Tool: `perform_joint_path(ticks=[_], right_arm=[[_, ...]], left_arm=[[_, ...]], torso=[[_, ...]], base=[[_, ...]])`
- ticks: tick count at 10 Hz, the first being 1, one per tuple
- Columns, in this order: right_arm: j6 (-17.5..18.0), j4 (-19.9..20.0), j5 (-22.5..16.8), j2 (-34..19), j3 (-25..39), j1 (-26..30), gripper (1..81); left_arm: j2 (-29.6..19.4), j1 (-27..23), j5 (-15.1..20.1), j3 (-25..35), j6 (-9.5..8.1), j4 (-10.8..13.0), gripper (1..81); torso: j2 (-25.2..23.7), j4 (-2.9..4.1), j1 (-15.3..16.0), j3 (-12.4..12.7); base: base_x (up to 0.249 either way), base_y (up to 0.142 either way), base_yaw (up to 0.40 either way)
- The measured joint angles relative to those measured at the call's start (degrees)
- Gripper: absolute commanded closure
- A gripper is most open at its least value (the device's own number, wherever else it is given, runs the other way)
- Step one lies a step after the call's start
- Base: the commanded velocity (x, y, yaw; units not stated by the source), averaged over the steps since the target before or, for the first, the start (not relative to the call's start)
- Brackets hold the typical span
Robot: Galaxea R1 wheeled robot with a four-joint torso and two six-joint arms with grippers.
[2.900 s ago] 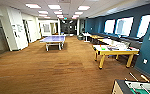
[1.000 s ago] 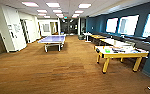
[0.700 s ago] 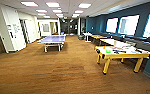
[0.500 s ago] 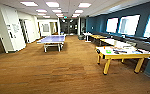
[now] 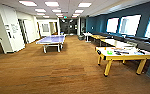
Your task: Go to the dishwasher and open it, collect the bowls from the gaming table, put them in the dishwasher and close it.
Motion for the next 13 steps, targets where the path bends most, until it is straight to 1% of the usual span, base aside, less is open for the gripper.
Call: perform_joint_path(ticks=[13], right_arm=[[0.0,0.0,0.0,0.0,0.0,0.0,1.0]], left_arm=[[0.0,0.0,0.0,-0.1,0.0,0.0,1.0]], torso=[[0.0,0.0,0.0,0.0]], base=[[0.176,0.0,0.0]])
